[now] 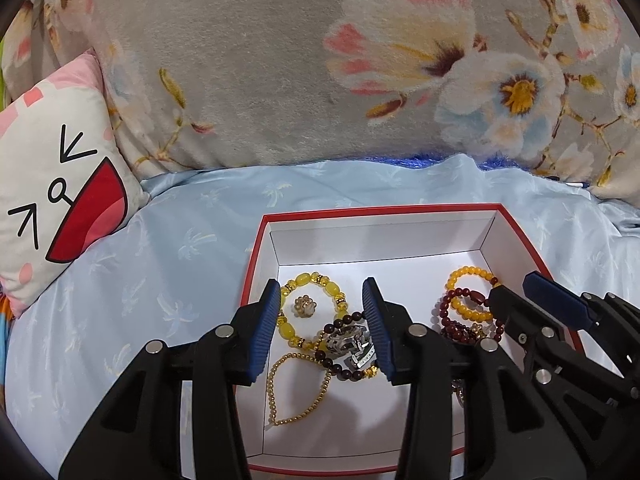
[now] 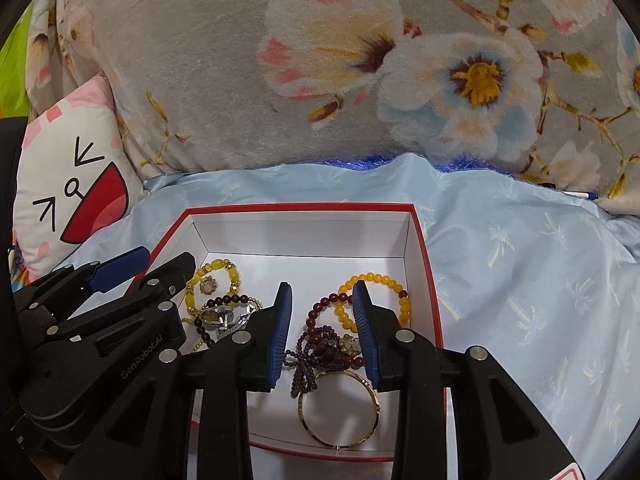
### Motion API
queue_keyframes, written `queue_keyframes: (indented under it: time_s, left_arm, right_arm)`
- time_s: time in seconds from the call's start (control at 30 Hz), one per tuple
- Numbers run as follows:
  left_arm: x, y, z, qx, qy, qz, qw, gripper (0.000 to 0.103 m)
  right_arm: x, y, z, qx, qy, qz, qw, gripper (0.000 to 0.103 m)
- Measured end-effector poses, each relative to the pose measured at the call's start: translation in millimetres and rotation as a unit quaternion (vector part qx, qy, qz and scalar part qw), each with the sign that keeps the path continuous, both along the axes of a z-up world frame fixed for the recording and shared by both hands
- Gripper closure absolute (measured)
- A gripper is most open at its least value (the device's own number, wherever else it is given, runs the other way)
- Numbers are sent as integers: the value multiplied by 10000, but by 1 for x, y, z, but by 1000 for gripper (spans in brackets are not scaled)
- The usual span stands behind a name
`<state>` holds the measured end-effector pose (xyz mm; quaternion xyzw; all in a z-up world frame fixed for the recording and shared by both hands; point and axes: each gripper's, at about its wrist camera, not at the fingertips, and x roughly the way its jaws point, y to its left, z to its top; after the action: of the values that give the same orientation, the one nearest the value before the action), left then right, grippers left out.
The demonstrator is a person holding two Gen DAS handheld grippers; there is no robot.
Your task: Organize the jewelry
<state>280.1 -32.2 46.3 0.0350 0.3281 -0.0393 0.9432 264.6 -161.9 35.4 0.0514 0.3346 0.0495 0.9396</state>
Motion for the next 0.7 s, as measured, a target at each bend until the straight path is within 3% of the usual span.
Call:
queue_keyframes:
  time_s: [0.7]
  left_arm:
    - [-27,-2,6,26,-105,-17,9999,64]
  right_arm:
    - [-21,5,6,-147,-49,-60,9999,68]
